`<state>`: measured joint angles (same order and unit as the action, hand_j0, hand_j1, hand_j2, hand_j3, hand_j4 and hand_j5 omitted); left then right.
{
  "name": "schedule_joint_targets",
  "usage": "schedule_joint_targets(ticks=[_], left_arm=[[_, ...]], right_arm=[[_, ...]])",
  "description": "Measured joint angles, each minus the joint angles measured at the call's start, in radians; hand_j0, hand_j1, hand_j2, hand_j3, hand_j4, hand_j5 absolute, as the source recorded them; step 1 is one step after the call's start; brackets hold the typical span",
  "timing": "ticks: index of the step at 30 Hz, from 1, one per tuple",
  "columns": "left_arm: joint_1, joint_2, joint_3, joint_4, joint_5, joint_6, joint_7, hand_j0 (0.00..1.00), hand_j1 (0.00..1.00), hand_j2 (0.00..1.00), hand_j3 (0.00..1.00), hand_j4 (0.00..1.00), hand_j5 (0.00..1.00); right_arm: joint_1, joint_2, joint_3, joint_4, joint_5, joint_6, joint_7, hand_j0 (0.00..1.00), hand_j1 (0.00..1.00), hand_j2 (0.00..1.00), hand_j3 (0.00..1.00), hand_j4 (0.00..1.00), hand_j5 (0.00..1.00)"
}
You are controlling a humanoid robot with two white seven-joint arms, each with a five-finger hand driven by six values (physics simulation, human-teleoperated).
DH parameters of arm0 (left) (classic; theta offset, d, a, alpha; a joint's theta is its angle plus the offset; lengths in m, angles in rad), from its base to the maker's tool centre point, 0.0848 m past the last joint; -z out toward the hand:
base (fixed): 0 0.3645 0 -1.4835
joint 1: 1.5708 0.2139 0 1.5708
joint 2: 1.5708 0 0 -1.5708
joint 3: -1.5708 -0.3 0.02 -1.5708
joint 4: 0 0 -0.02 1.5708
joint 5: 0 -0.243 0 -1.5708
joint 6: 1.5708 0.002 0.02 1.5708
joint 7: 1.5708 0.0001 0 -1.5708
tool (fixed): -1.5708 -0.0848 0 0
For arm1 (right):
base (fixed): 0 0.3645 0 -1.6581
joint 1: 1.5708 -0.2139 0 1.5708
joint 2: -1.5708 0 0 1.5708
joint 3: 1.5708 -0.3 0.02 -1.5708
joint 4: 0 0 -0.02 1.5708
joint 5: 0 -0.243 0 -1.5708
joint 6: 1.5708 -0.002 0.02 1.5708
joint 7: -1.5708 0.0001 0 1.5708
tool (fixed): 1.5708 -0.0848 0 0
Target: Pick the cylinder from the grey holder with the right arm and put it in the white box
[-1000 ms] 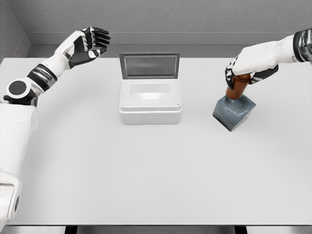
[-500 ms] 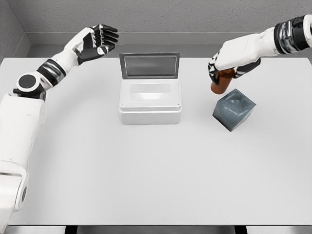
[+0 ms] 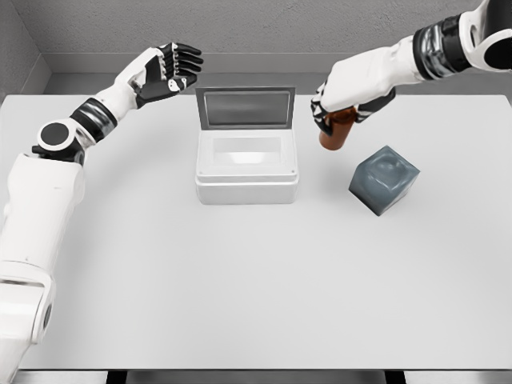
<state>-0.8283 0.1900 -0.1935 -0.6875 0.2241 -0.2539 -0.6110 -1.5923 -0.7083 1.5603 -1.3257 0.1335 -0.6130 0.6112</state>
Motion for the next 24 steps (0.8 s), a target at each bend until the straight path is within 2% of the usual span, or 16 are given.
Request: schedule_joint_targets(ticks=[24], left_arm=[[-0.006,0.013,0.001,-0.003,-0.002,-0.043,0.000,0.61,0.61,0.61,0.61,0.61,0.61]], right_arm=[[-0.043,0.115,0.040,-0.002,0.000,0.000,0.000,0.45,0.45,0.45,0.45,0.45,0.45]])
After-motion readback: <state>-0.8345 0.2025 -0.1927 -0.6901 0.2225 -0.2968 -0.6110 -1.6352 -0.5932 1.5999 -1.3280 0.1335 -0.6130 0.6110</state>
